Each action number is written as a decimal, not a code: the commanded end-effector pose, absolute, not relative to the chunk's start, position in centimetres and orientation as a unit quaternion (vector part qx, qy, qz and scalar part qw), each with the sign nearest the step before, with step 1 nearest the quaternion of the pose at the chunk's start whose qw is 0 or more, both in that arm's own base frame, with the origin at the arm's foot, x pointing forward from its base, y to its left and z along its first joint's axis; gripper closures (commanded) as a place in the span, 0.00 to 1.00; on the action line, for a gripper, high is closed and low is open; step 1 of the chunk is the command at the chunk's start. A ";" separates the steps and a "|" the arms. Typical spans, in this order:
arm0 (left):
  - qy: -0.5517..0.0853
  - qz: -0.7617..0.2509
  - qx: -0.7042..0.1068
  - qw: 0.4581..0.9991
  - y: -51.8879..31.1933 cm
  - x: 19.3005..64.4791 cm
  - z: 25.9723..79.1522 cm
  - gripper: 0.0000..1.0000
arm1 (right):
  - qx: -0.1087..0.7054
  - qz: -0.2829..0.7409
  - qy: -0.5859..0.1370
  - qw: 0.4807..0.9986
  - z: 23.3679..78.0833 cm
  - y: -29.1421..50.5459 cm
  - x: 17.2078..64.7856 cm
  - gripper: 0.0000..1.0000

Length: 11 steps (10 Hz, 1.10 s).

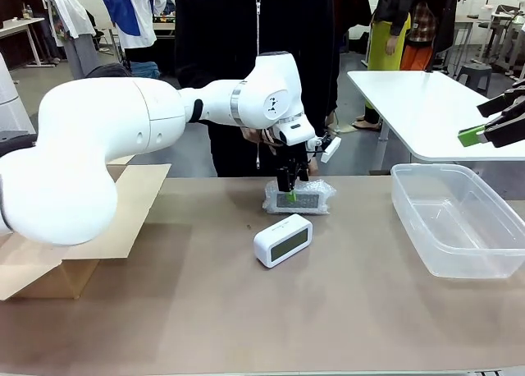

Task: Separate and place wrapped and unwrapped clocks.
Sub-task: Pick up the Digital clock indicated by the person.

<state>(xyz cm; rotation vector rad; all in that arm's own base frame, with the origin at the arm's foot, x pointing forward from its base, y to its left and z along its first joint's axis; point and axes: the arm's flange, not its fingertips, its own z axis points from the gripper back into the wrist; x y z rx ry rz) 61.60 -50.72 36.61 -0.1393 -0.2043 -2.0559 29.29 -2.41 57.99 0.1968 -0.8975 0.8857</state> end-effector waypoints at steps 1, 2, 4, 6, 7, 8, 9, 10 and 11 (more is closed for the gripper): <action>-0.071 -0.858 -0.047 0.507 -53.4 64.1 37.0 0.00 | 0.102 0.413 -0.419 0.802 57.8 -2.4 29.4 0.00; -0.069 -0.856 -0.051 0.509 -53.5 64.1 36.7 0.00 | 0.102 0.413 -0.419 0.802 57.8 -2.4 29.4 0.00; -0.070 -0.853 -0.055 0.515 -53.4 64.4 36.5 0.00 | 0.102 0.413 -0.419 0.802 57.8 -2.4 29.4 0.00; -0.070 -0.848 -0.053 0.522 -52.9 64.8 36.1 0.00 | 0.102 0.413 -0.419 0.802 57.8 -2.4 29.4 0.00; -0.065 -0.849 -0.056 0.522 -52.5 65.0 35.6 0.00 | 0.102 0.413 -0.419 0.802 57.8 -2.4 29.4 0.00; -0.064 -0.847 -0.058 0.525 -52.4 65.0 35.2 0.00 | 0.102 0.413 -0.419 0.802 57.8 -2.4 29.4 0.00; -0.063 -0.846 -0.061 0.526 -52.3 65.0 34.8 0.00 | 0.102 0.413 -0.419 0.802 57.8 -2.4 29.4 0.00; -0.059 -0.847 -0.062 0.525 -52.2 65.0 34.7 0.00 | 0.102 0.413 -0.419 0.802 57.8 -2.4 29.4 0.00; -0.060 -0.848 -0.063 0.523 -52.3 64.9 34.6 0.00 | 0.102 0.413 -0.419 0.802 57.8 -2.4 29.4 0.00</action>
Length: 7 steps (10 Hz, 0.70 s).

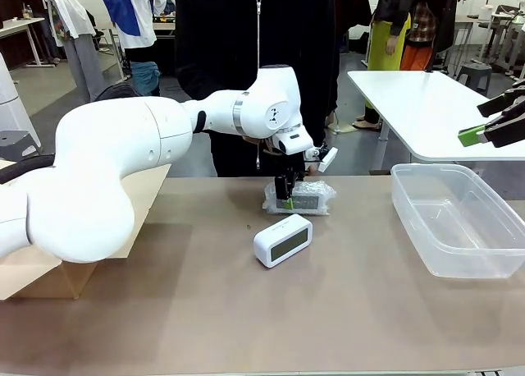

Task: Separate and place wrapped and unwrapped clocks.
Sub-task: Pick up the Digital clock indicated by the person.

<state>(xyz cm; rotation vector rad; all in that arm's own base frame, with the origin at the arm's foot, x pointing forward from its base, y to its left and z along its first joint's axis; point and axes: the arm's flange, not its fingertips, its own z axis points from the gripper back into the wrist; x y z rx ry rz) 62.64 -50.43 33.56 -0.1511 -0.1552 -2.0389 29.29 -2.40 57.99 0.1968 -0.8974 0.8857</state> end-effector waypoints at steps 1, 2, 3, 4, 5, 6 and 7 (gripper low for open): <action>-0.064 -0.852 -0.056 0.517 -52.3 64.8 34.6 0.00 | 0.102 0.413 -0.419 0.802 57.8 -2.4 29.4 0.00; -0.068 -0.858 -0.047 0.507 -52.2 64.9 34.7 0.19 | 0.102 0.413 -0.419 0.802 57.8 -2.4 29.4 0.00; -0.068 -0.858 -0.041 0.507 -52.2 65.0 34.8 0.19 | 0.102 0.413 -0.419 0.802 57.8 -2.4 29.4 0.00; -0.068 -0.857 -0.039 0.510 -52.2 64.9 34.8 0.38 | 0.102 0.413 -0.419 0.802 57.8 -2.4 29.4 0.00; -0.067 -0.856 -0.038 0.511 -52.2 64.9 34.8 0.24 | 0.102 0.413 -0.419 0.802 57.8 -2.4 29.4 0.00; -0.066 -0.857 -0.037 0.510 -52.2 65.0 34.9 0.56 | 0.102 0.413 -0.419 0.802 57.8 -2.4 29.4 0.00; -0.066 -0.856 -0.036 0.511 -52.1 65.0 34.9 0.43 | 0.102 0.413 -0.419 0.802 57.8 -2.4 29.4 0.00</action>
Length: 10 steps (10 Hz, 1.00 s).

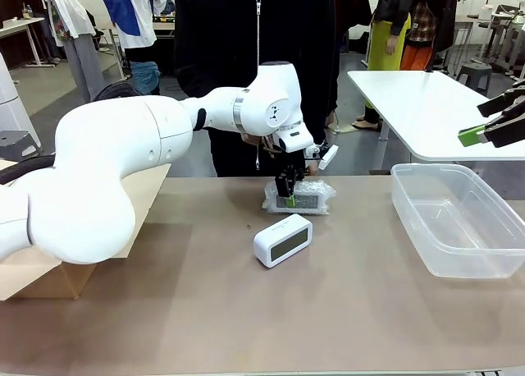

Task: Separate and place wrapped and unwrapped clocks.
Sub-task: Pick up the Digital clock indicated by the person.

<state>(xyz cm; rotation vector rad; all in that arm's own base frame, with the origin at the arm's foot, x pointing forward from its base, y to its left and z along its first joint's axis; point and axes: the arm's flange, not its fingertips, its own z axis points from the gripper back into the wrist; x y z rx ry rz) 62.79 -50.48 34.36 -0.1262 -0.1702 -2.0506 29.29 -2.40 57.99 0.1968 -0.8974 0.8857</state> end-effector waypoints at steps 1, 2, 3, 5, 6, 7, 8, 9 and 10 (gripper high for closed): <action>-0.067 -0.853 -0.036 0.516 -52.1 65.0 35.0 0.75 | 0.102 0.413 -0.419 0.802 57.8 -2.4 29.4 0.00; -0.068 -0.850 -0.036 0.521 -52.1 65.0 35.2 0.62 | 0.102 0.413 -0.419 0.802 57.8 -2.4 29.4 0.00; -0.072 -0.846 -0.038 0.526 -52.0 65.1 35.6 0.94 | 0.102 0.413 -0.419 0.802 57.8 -2.4 29.4 0.00; -0.079 -0.841 -0.036 0.533 -52.0 64.7 36.9 1.00 | 0.102 0.413 -0.419 0.802 57.8 -2.4 29.4 0.00; -0.084 -0.839 -0.035 0.536 -51.8 64.7 37.6 1.00 | 0.102 0.413 -0.419 0.802 57.8 -2.4 29.4 0.00; -0.087 -0.837 -0.031 0.539 -51.8 64.5 38.5 1.00 | 0.102 0.413 -0.419 0.802 57.8 -2.4 29.4 0.00; -0.093 -0.834 -0.022 0.544 -51.7 64.4 39.9 0.66 | 0.102 0.413 -0.419 0.802 57.8 -2.4 29.4 0.00; -0.096 -0.831 -0.013 0.548 -51.6 64.2 41.6 0.66 | 0.102 0.413 -0.419 0.802 57.8 -2.4 29.4 0.00; -0.103 -0.826 -0.005 0.554 -51.1 63.9 43.6 0.84 | 0.102 0.413 -0.419 0.802 57.8 -2.4 29.4 0.00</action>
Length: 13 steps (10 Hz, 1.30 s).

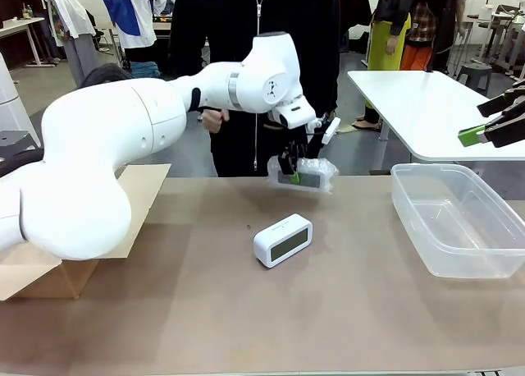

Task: Separate and place wrapped and unwrapped clocks.
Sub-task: Pick up the Digital clock indicated by the person.

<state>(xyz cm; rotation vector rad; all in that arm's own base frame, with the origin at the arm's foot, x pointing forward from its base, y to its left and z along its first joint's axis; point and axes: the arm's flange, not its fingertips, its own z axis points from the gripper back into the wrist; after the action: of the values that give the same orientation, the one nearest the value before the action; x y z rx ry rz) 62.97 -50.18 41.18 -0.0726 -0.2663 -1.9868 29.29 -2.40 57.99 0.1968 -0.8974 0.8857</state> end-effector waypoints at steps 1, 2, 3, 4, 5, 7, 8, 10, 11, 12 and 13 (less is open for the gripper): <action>-0.110 -0.820 0.004 0.562 -50.4 63.6 45.2 0.66 | 0.102 0.413 -0.419 0.802 57.8 -2.4 29.4 0.00; -0.117 -0.815 0.006 0.568 -49.5 63.3 46.6 1.00 | 0.102 0.413 -0.419 0.802 57.8 -2.4 29.4 0.00; -0.117 -0.812 0.007 0.571 -48.6 62.9 47.7 0.84 | 0.102 0.413 -0.419 0.802 57.8 -2.4 29.4 0.00; -0.117 -0.810 0.005 0.574 -47.3 62.3 49.0 1.00 | 0.102 0.413 -0.419 0.802 57.8 -2.4 29.4 0.00; -0.119 -0.807 0.005 0.578 -45.9 61.6 50.1 1.00 | 0.102 0.413 -0.419 0.802 57.8 -2.4 29.4 0.00; -0.129 -0.799 0.010 0.587 -42.7 60.1 52.2 0.66 | 0.102 0.413 -0.419 0.802 57.8 -2.4 29.4 0.00; -0.135 -0.793 0.011 0.594 -41.2 59.3 52.9 0.66 | 0.102 0.413 -0.419 0.802 57.8 -2.4 29.4 0.00; -0.135 -0.796 0.008 0.590 -39.8 58.5 53.3 0.62 | 0.102 0.413 -0.419 0.802 57.8 -2.4 29.4 0.00; -0.135 -0.802 0.018 0.581 -43.3 63.3 55.1 0.62 | 0.102 0.413 -0.419 0.802 57.8 -2.4 29.4 0.00; -0.135 -0.802 0.018 0.581 -43.3 63.3 55.1 0.62 | 0.102 0.413 -0.419 0.802 57.8 -2.4 29.4 0.00; -0.135 -0.802 0.018 0.581 -43.3 63.3 55.1 0.62 | 0.102 0.413 -0.419 0.802 57.8 -2.4 29.4 0.00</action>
<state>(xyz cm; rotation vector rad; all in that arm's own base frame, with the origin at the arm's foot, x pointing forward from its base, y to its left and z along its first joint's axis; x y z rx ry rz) 63.35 -43.08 54.90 0.0393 -0.3036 -1.8737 29.29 -2.40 57.99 0.1968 -0.8975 0.8857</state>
